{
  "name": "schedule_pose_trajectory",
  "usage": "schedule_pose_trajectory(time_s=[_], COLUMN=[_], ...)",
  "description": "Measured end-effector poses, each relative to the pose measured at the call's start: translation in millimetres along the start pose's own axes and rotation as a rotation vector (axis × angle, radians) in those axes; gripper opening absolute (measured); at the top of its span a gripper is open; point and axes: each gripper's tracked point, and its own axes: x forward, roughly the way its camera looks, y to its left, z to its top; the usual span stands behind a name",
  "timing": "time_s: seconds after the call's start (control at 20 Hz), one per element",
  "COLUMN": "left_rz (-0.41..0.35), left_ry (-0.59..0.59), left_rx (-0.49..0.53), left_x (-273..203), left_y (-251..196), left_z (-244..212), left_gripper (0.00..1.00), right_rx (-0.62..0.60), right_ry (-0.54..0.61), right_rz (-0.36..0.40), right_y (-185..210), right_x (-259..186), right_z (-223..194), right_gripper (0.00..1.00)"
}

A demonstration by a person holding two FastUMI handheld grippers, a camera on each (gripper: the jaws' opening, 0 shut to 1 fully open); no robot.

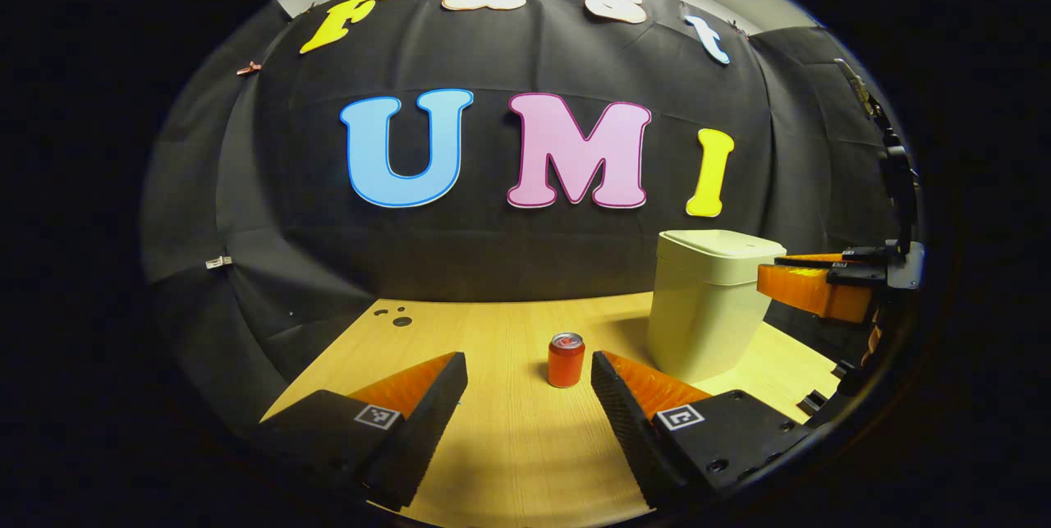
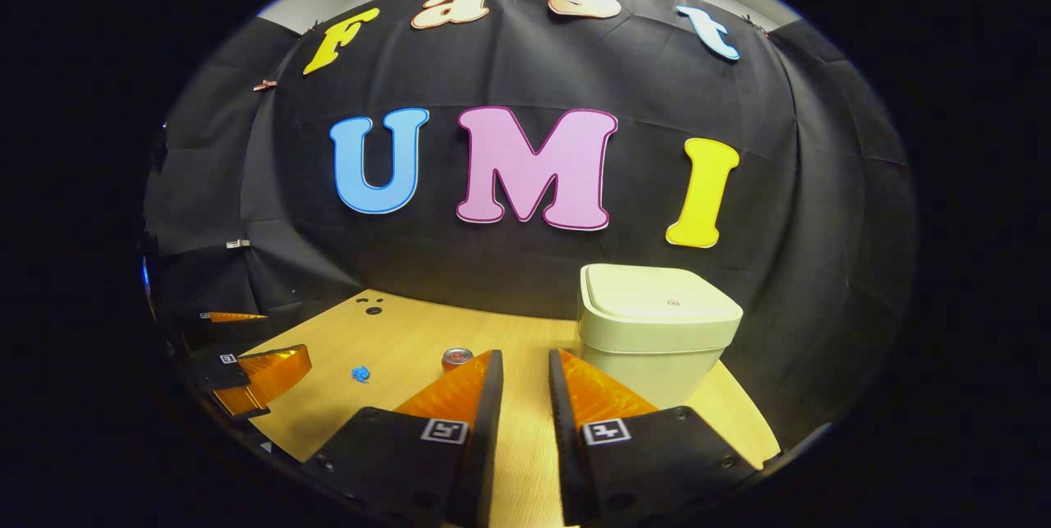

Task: Press the lid of the desktop garbage bin to open it, pick up the crumpled paper on the desktop and throw it into the bin, then pick up the pop can on the desktop and drop it into the bin, and finally close the garbage bin lid.

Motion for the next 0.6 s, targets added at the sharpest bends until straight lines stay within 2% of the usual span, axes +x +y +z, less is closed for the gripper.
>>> schedule_pose_trajectory(time_s=[0.05, 0.1, 0.3, 0.6], left_rz=[0.001, 0.003, 0.011, 0.012], left_ry=[0.002, 0.005, 0.012, 0.019], left_rx=[-0.001, -0.002, -0.003, -0.003], left_x=[0.1, 1.0, -0.2, 2.0], left_y=[-0.1, -0.7, -2.1, -5.8], left_z=[-0.1, -1.7, -3.3, -5.5], left_gripper=[0.98, 0.97, 0.98, 0.97], right_rx=[0.0, -0.001, 0.022, -0.011], right_ry=[-0.003, -0.005, -0.005, 0.012], right_rz=[-0.01, -0.025, -0.03, 0.047], right_y=[-3.0, -8.0, -12.7, -3.2], right_x=[0.2, -0.2, 1.6, 6.4], right_z=[1.1, 0.8, 2.4, 4.0], right_gripper=[0.31, 0.23, 0.05, 0.05])
